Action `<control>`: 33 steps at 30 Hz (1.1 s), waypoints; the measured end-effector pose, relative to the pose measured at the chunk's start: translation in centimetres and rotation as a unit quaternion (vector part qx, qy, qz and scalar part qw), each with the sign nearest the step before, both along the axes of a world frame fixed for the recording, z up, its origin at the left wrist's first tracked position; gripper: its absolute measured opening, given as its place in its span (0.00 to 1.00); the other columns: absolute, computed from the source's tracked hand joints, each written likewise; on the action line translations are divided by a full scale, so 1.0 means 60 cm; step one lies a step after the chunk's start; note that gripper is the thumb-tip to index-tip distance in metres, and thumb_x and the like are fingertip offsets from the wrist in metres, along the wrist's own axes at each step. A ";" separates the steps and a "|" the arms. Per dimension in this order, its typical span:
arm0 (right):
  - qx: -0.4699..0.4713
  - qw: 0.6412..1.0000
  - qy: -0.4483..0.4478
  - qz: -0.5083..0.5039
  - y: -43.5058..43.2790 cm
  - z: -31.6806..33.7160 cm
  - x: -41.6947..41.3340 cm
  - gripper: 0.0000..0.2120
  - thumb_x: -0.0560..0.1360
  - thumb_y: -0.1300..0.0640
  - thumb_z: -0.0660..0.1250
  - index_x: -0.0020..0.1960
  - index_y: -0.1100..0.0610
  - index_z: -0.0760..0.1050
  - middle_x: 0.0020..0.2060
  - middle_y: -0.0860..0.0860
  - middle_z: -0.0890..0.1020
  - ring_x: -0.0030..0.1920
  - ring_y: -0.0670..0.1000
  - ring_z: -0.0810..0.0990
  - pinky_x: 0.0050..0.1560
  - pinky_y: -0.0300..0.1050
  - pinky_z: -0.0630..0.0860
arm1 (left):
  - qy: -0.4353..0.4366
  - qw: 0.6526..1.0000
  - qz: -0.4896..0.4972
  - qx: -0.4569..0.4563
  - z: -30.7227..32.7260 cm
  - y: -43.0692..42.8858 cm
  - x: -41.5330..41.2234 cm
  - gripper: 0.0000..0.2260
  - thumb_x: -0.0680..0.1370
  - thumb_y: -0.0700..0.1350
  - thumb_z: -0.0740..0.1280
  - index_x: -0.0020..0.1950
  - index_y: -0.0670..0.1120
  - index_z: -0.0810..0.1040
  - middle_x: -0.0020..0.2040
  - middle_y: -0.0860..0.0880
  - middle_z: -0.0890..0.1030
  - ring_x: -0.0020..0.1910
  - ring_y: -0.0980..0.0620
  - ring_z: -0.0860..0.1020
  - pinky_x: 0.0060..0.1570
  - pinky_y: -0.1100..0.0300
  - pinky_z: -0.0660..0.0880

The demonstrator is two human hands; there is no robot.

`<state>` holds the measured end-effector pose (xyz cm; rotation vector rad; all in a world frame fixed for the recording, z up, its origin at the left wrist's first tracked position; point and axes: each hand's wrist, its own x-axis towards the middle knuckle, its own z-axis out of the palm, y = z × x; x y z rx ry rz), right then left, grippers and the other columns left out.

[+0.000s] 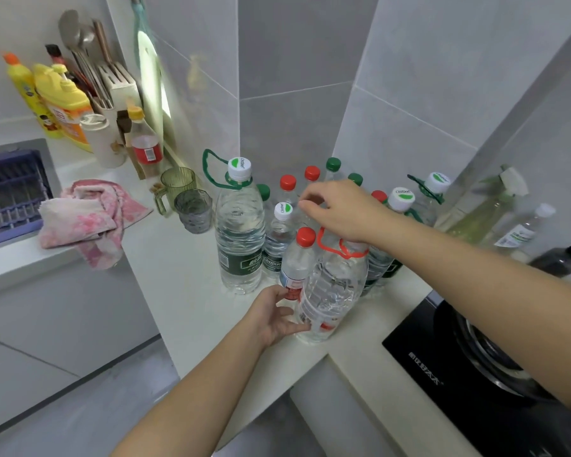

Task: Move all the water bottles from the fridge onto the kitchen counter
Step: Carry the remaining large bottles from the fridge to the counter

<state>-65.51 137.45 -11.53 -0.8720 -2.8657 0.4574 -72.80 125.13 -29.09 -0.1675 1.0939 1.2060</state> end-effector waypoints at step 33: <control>0.137 0.854 0.071 0.498 -0.535 -0.008 -0.042 0.26 0.82 0.42 0.54 0.78 0.48 0.57 0.76 0.51 0.61 0.78 0.53 0.54 0.77 0.58 0.48 | 0.726 0.395 0.033 -0.563 0.257 -0.736 0.195 0.30 0.79 0.56 0.62 0.77 0.46 0.58 0.78 0.44 0.59 0.77 0.42 0.55 0.71 0.42 0.60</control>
